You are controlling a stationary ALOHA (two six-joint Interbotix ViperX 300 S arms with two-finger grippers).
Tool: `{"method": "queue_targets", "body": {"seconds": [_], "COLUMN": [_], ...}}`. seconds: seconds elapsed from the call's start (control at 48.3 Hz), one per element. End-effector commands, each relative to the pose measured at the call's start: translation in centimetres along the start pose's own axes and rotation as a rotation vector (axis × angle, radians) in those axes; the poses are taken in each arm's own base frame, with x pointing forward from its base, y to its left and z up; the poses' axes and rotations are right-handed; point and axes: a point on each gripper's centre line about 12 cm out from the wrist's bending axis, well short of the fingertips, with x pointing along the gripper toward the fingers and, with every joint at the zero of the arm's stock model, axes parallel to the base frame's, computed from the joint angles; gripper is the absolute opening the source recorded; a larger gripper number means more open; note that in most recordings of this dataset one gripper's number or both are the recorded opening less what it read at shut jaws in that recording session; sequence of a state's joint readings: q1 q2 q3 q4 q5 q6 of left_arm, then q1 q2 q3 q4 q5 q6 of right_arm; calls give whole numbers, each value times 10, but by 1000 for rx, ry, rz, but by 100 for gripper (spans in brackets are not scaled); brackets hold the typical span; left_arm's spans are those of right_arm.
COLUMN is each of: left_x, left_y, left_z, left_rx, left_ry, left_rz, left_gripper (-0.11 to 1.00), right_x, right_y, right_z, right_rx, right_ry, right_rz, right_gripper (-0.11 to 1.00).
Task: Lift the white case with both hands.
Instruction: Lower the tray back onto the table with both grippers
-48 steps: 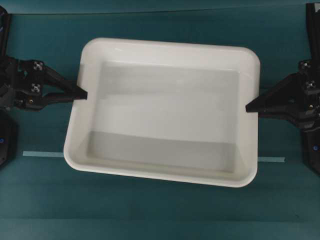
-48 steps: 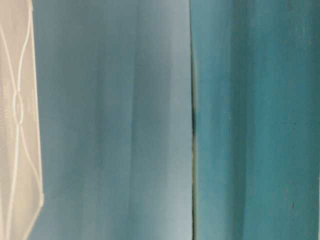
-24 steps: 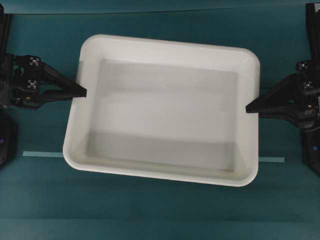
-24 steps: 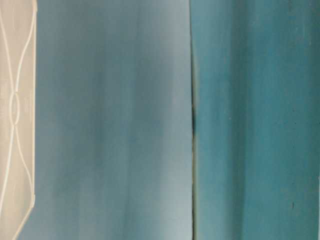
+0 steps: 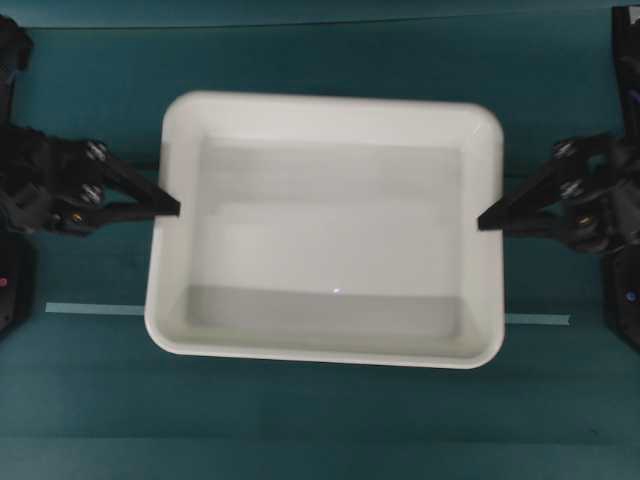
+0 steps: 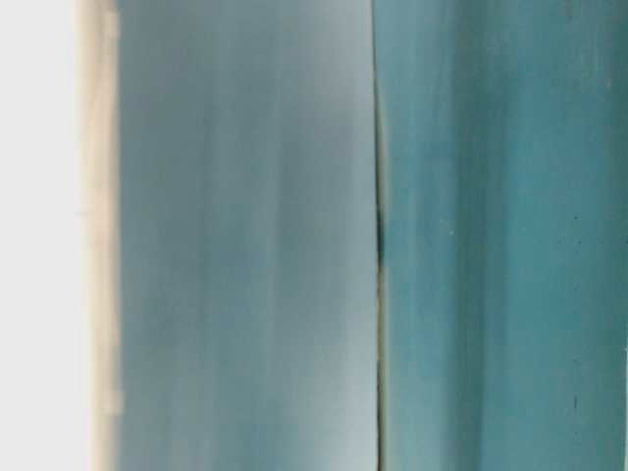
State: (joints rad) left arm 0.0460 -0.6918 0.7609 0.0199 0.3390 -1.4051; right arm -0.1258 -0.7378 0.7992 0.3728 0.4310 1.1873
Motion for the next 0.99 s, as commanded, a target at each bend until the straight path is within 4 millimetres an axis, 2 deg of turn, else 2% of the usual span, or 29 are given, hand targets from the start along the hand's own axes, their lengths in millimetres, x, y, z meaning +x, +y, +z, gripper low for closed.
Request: {"method": "queue_targets", "body": {"seconds": [0.0, 0.228, 0.332, 0.622, 0.767, 0.974], "left_x": [15, 32, 38, 53, 57, 64], "left_y": [4, 44, 59, 116, 123, 134], "left_z": [-3, -8, -11, -16, -17, -21], "left_rx": [-2, -9, -9, -19, -20, -16], "left_ry": [6, 16, 21, 25, 29, 44], "left_rz": [-9, 80, 115, 233, 249, 296], "left_gripper": [7, 7, 7, 6, 6, 6], "right_x": [20, 48, 55, 66, 71, 77], "right_y": [-6, -40, -55, -95, -110, -122], "right_z": [5, 8, 9, 12, 13, 8], "right_rx": [-20, -40, -44, -31, -27, -34], "right_ry": [-8, 4, 6, -18, -26, -7], "right_rz": [-54, -190, -236, -299, -328, -371], "right_gripper": [11, 11, 11, 11, 11, 11]}}
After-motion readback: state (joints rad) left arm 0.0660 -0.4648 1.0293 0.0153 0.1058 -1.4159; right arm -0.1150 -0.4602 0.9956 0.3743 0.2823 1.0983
